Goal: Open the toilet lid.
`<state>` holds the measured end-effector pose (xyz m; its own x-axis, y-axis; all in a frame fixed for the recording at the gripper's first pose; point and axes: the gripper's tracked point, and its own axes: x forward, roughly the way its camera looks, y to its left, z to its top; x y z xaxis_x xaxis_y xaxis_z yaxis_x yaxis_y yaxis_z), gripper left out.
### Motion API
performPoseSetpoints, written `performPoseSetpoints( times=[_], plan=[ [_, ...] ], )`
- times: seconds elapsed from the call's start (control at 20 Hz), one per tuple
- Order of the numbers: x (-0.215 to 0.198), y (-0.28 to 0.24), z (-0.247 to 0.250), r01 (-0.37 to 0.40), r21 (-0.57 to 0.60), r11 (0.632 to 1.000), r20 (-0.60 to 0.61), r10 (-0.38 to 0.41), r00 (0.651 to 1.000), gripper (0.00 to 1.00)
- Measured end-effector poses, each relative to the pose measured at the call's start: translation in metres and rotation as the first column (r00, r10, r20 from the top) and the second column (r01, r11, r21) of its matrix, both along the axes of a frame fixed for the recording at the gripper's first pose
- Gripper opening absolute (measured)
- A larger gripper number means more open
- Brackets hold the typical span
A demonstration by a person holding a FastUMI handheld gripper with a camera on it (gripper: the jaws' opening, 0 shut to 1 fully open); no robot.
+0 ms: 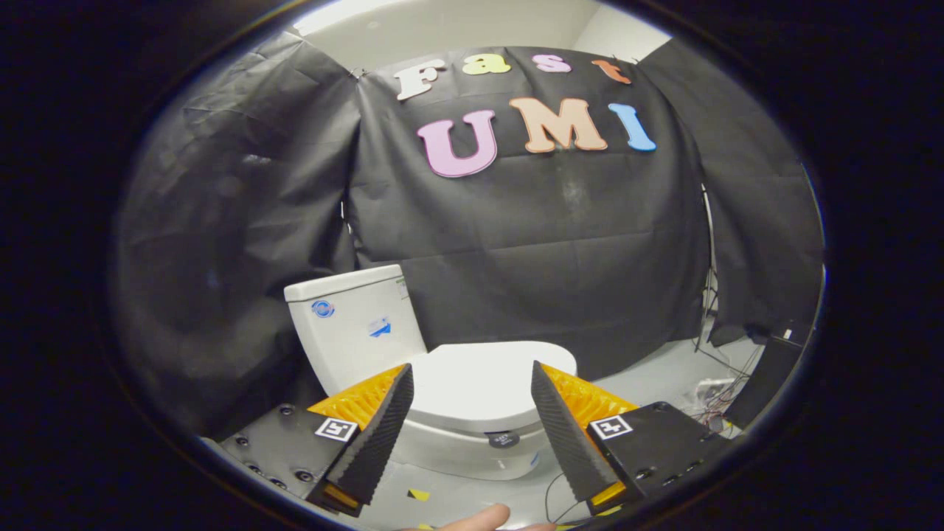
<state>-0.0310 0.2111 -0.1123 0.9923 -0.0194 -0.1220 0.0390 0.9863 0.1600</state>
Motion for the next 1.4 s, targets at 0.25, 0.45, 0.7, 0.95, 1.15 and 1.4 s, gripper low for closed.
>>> performPoseSetpoints(
  times=[0.25, 0.45, 0.7, 0.95, 1.15, 1.4],
  plan=[
    [0.012, 0.005, -0.030, -0.007, 0.081, 0.997, -0.044, 0.011, 0.999, 0.98],
    [0.022, -0.002, -0.058, 0.018, 0.151, 0.988, -0.100, -0.003, 0.995, 0.97],
    [0.029, -0.004, -0.098, 0.041, 0.269, 0.962, -0.152, 0.000, 0.988, 0.96],
    [0.030, -0.021, -0.142, 0.134, 0.471, 0.872, -0.195, -0.046, 0.980, 0.96],
    [0.035, -0.027, -0.181, 0.229, 0.638, 0.735, -0.250, -0.083, 0.965, 0.96],
    [0.073, -0.027, -0.196, 0.237, 0.783, 0.575, -0.234, -0.080, 0.969, 0.96]
  ],
)
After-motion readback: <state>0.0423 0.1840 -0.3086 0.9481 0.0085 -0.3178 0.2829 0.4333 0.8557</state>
